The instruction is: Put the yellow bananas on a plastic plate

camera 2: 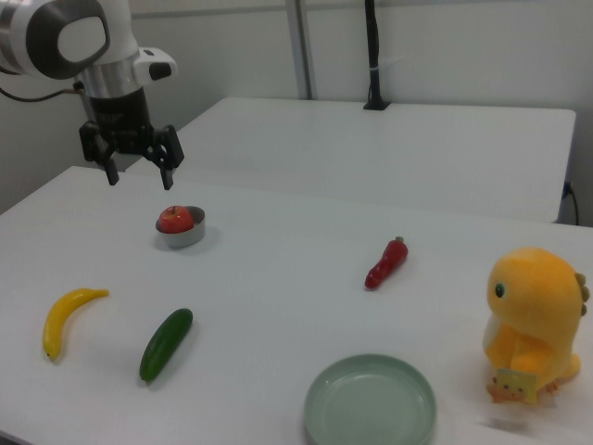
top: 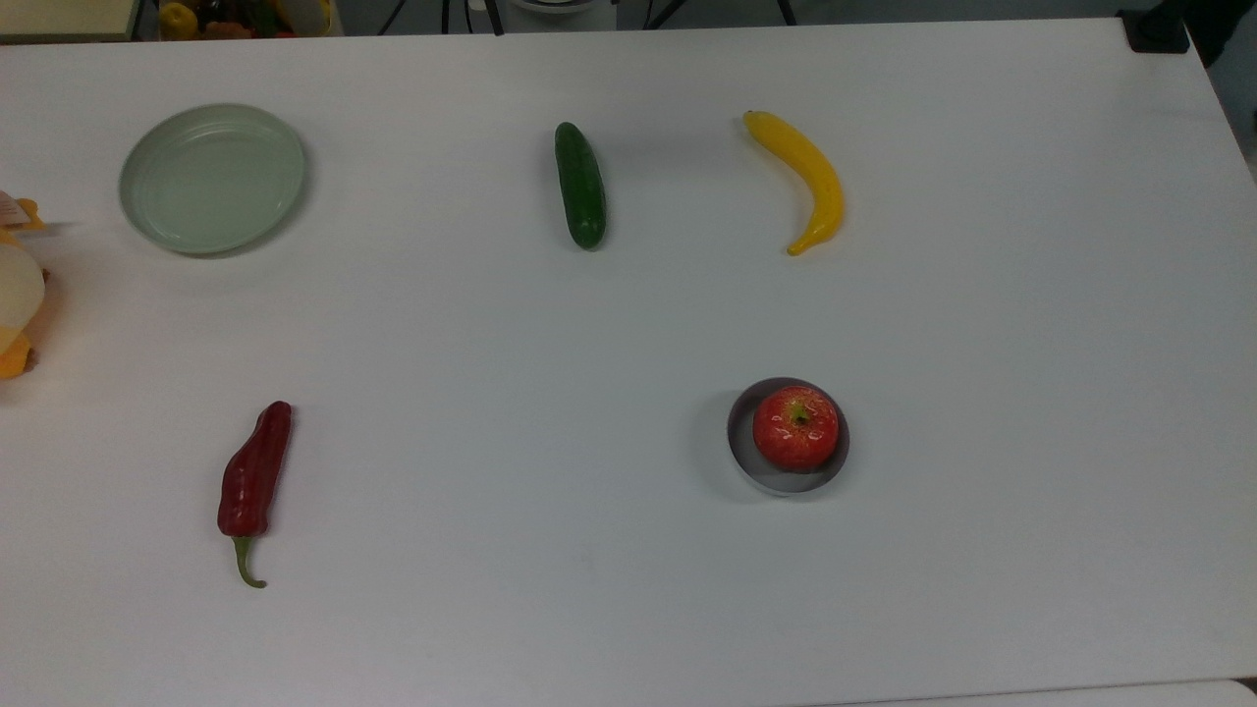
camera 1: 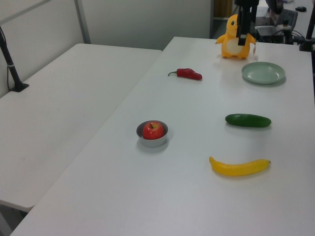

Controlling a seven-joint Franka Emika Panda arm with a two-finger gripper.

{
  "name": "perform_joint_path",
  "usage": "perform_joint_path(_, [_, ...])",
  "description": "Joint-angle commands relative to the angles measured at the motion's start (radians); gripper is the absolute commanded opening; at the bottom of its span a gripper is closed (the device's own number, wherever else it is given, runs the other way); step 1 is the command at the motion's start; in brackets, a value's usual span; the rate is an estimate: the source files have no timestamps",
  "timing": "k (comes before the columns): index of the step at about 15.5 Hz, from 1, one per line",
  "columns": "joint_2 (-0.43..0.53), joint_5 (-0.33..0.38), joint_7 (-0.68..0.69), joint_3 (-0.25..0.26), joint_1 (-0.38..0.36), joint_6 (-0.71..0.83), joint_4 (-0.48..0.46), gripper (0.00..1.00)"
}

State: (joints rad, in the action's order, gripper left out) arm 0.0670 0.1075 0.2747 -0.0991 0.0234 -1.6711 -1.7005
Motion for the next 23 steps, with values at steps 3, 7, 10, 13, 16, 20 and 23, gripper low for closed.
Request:
perform_joint_path(3, [0.020, 0.008, 0.061, -0.001, -0.016, 0.094, -0.048, 1.00])
perform_joint_path(7, [0.022, 0.008, 0.047, -0.004, -0.033, 0.114, -0.086, 1.00])
perform_joint_path(10, [0.030, 0.008, 0.049, -0.021, -0.039, 0.117, -0.132, 1.00])
perform_joint_path(13, [0.030, 0.008, 0.050, -0.025, -0.039, 0.110, -0.159, 1.00])
perform_joint_path(16, [0.040, 0.009, 0.049, -0.045, -0.042, 0.087, -0.234, 1.00])
perform_joint_path(20, [0.045, 0.011, 0.046, -0.138, -0.040, 0.042, -0.324, 1.00])
perform_joint_path(23, [0.043, 0.026, -0.017, -0.192, -0.039, -0.034, -0.363, 1.00])
